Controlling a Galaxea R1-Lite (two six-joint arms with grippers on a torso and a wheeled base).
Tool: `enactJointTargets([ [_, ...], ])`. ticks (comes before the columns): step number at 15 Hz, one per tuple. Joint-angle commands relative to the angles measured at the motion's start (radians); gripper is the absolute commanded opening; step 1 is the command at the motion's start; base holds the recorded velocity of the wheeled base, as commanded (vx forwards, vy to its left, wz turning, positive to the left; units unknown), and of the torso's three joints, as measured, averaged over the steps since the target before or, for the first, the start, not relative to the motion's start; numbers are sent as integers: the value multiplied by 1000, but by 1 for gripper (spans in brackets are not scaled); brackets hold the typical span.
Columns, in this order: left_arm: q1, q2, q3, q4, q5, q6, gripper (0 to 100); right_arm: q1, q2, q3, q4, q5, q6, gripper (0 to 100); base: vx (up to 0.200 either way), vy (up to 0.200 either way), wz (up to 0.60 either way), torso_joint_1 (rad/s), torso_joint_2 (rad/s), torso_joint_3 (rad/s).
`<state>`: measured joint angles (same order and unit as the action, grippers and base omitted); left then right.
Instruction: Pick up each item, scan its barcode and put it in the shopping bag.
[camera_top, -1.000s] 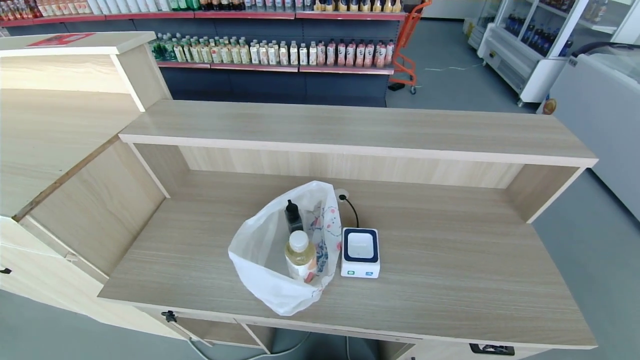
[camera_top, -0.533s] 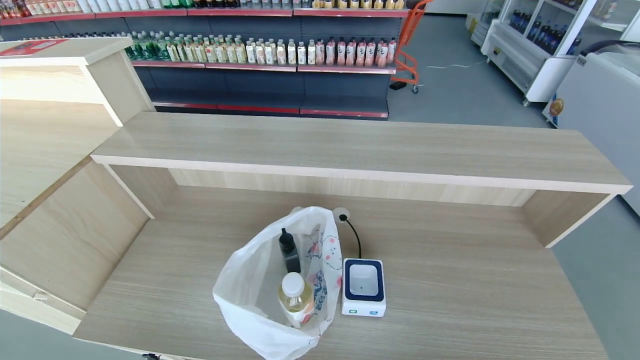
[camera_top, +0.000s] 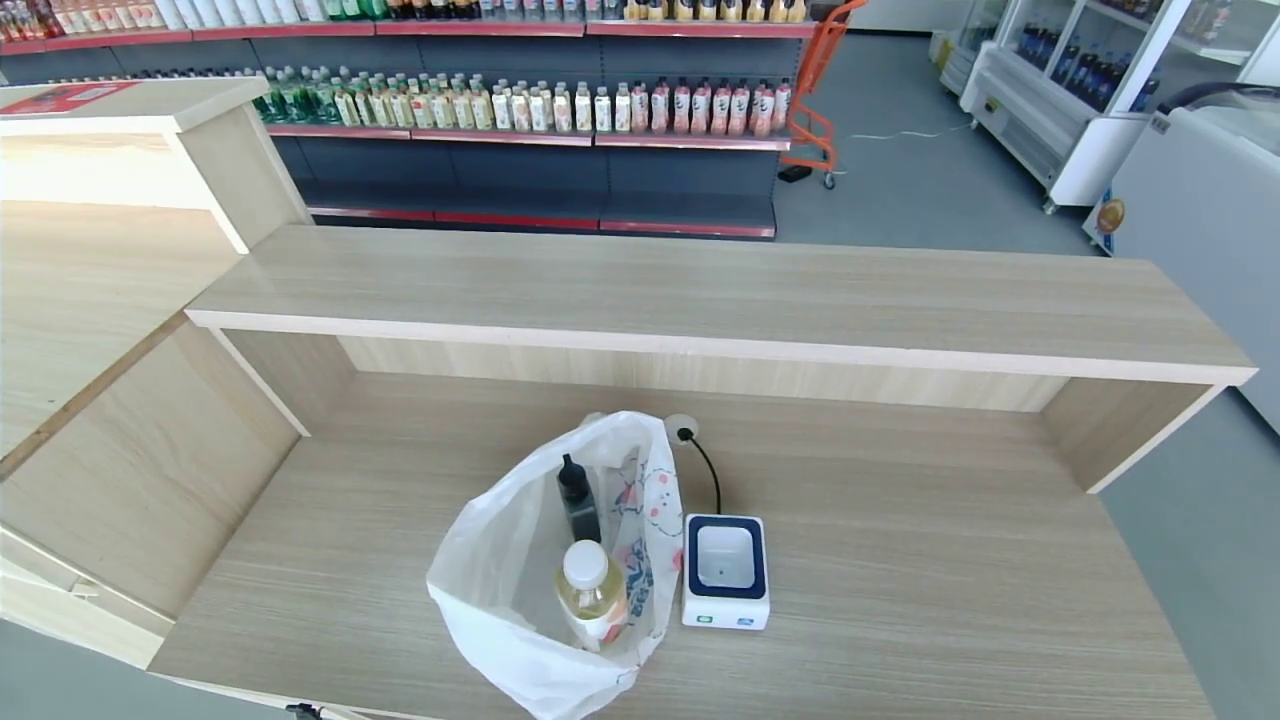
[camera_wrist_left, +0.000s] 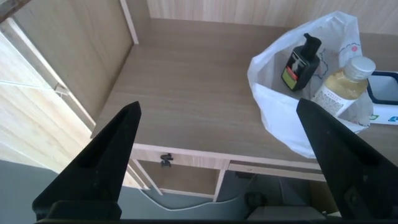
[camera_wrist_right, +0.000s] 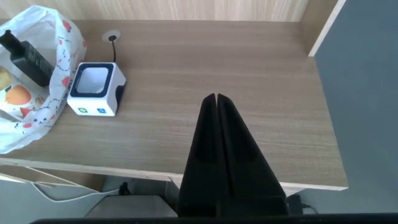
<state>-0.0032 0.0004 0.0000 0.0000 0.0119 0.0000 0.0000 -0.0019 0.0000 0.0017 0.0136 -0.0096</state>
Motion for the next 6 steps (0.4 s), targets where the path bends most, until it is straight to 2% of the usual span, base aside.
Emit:
enactJointTargets([
  [1, 0, 0, 0, 0, 0, 0, 100, 0, 2, 0, 0, 0, -1, 0, 0, 0, 0, 0, 0, 0],
  [6, 0, 0, 0, 0, 0, 0, 100, 0, 2, 0, 0, 0, -3, 0, 0, 0, 0, 0, 0, 0],
])
